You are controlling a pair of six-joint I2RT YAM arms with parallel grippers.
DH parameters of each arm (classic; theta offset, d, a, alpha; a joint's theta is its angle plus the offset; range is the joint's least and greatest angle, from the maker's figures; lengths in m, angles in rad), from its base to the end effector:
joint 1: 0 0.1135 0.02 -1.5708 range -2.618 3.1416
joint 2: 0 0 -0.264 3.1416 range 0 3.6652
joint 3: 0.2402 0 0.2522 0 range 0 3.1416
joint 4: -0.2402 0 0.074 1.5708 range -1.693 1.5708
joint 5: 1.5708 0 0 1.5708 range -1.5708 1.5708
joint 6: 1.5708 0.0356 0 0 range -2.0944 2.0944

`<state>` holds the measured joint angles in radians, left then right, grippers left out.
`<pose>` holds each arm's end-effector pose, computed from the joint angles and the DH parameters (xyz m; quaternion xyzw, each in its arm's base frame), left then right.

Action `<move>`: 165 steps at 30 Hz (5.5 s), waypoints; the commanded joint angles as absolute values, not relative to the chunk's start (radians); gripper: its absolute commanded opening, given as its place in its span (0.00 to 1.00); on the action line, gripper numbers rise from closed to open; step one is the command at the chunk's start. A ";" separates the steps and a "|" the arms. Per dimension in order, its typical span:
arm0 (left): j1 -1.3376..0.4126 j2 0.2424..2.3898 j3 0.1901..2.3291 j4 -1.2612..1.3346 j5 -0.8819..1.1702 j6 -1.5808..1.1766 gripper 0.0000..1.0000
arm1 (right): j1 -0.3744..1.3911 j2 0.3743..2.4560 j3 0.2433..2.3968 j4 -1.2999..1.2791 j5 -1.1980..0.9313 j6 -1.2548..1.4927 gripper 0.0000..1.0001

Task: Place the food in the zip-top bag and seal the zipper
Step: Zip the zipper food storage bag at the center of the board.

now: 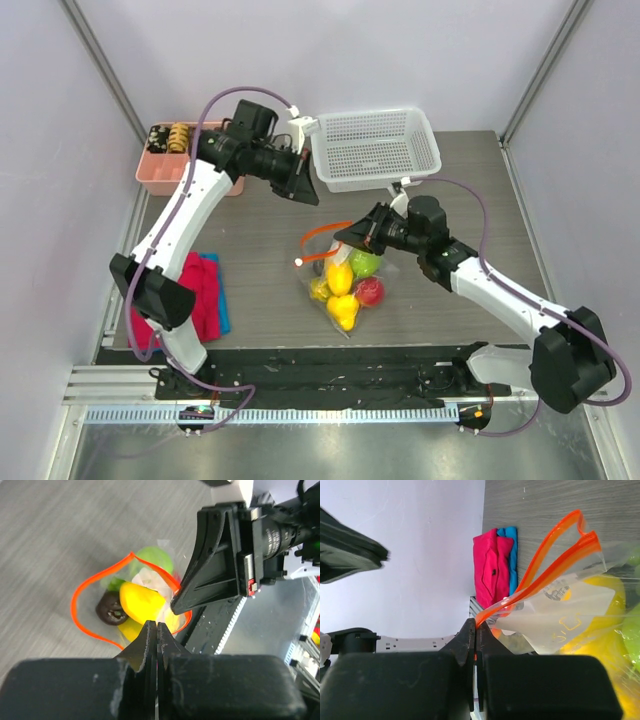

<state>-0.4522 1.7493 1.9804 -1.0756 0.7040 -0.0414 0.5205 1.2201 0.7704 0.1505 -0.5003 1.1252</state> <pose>0.3126 -0.1775 0.4122 0.2989 0.8340 -0.3940 0.2446 0.2314 0.1523 0.2780 0.0918 0.7880 0.5572 0.2453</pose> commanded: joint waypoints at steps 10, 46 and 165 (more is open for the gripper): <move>-0.167 1.421 1.441 -0.491 0.783 -0.365 0.72 | 0.502 1.073 0.750 0.342 -0.477 0.956 0.01; -0.474 1.068 0.681 0.069 0.580 0.053 0.87 | 0.497 0.954 0.433 0.522 -0.500 0.910 0.01; -0.563 0.937 1.031 -0.232 0.359 -0.023 0.83 | 0.762 1.284 1.198 -0.236 -0.338 -0.830 0.01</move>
